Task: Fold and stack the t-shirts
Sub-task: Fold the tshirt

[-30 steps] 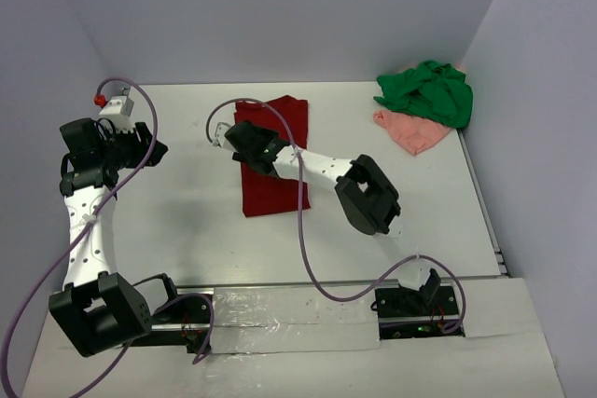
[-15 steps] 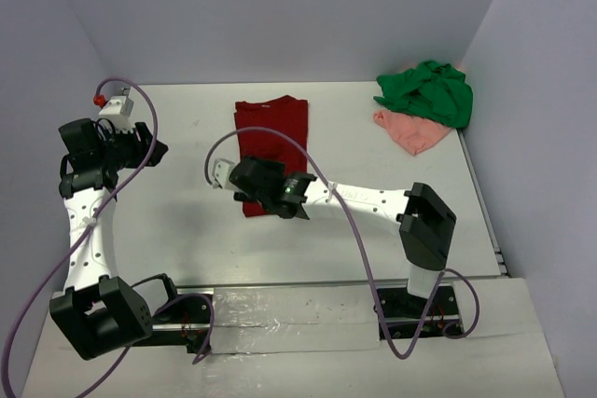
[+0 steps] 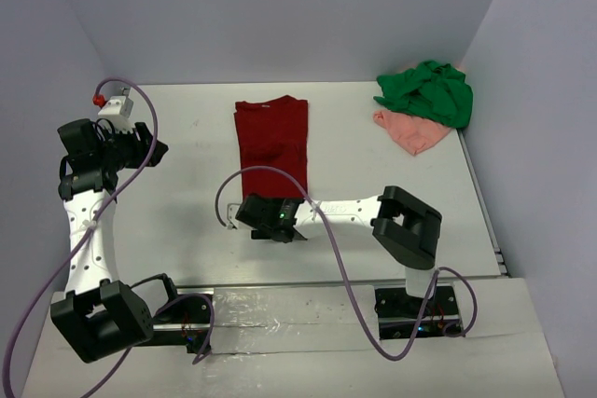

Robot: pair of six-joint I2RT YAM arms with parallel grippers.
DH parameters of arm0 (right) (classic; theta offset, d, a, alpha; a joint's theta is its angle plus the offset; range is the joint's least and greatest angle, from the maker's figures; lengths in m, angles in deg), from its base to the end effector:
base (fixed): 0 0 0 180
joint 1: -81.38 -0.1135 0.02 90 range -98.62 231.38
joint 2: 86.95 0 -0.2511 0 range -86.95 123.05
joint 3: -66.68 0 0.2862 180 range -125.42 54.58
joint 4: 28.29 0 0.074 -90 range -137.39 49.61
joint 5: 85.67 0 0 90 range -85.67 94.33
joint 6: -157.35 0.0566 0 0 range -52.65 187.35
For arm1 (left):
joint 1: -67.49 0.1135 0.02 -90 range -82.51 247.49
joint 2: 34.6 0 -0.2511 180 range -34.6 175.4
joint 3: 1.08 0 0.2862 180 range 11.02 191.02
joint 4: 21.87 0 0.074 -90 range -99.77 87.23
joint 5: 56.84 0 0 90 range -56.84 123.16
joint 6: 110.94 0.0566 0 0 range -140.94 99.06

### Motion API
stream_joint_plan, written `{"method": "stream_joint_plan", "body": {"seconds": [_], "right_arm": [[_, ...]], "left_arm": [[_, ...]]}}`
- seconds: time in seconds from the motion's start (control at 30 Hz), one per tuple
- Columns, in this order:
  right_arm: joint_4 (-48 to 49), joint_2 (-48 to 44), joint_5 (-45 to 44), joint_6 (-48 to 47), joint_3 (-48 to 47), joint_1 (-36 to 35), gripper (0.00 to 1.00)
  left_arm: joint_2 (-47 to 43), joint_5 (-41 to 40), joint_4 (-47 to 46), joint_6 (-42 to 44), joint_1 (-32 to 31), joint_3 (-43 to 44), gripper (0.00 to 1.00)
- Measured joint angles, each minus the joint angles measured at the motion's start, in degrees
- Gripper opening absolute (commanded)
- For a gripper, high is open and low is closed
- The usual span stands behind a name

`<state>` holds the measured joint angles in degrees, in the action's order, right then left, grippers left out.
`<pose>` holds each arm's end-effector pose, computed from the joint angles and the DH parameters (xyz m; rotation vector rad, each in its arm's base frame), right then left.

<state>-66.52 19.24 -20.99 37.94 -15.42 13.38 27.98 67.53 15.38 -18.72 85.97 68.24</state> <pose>0.1758 0.3705 0.1270 -1.8060 1.7724 -0.3300 0.2876 0.0624 0.3087 0.0669 2.0251 -0.4022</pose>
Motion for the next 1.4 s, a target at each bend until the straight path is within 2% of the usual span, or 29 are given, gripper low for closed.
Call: {"method": "stream_joint_plan", "body": {"seconds": [0.27, 0.67, 0.7, 0.77, 0.8, 0.83, 0.87, 1.17, 1.4], "right_arm": [[2.64, 4.9, 0.48, -0.7, -0.22, -0.48, 0.62], [11.56, 11.26, -10.56, -5.53, -3.37, 1.09, 0.6], [11.56, 12.17, -11.21, -5.62, -4.5, 1.68, 0.58], [10.6, 14.01, -11.61, -5.46, -7.06, 3.02, 0.46], [9.66, 15.08, -11.1, -4.96, -8.61, 3.82, 0.34], [8.5, 16.2, -10.71, -4.48, -10.14, 4.59, 0.07], [7.43, 17.18, -10.25, -4.37, -11.45, 5.33, 0.0], [0.66, 17.25, -6.95, -1.49, -14.1, 7.02, 0.0], [-12.61, 12.46, 0.96, 4.46, -13.84, 0.26, 0.0]], "left_arm": [[-0.22, 0.02, 0.02, 0.04, 0.0, 0.02, 0.58], [-1.22, 0.02, 0.37, 0.26, 0.0, 0.0, 0.58], [-1.31, 0.04, 0.37, 0.31, 0.0, 0.0, 0.58], [-1.31, 0.04, 0.37, 0.44, 0.0, 0.0, 0.58], [-1.31, 0.04, 0.37, 0.44, 0.0, -0.02, 0.58], [-1.31, 0.04, 0.37, 0.48, 0.0, -0.11, 0.58], [-1.31, 0.04, 0.37, 0.52, 0.0, -0.2, 0.58], [-1.31, 0.15, 0.42, 0.72, 0.0, -0.28, 0.58], [-1.31, 0.48, 0.63, 1.27, 0.0, -0.28, 0.58]]}}
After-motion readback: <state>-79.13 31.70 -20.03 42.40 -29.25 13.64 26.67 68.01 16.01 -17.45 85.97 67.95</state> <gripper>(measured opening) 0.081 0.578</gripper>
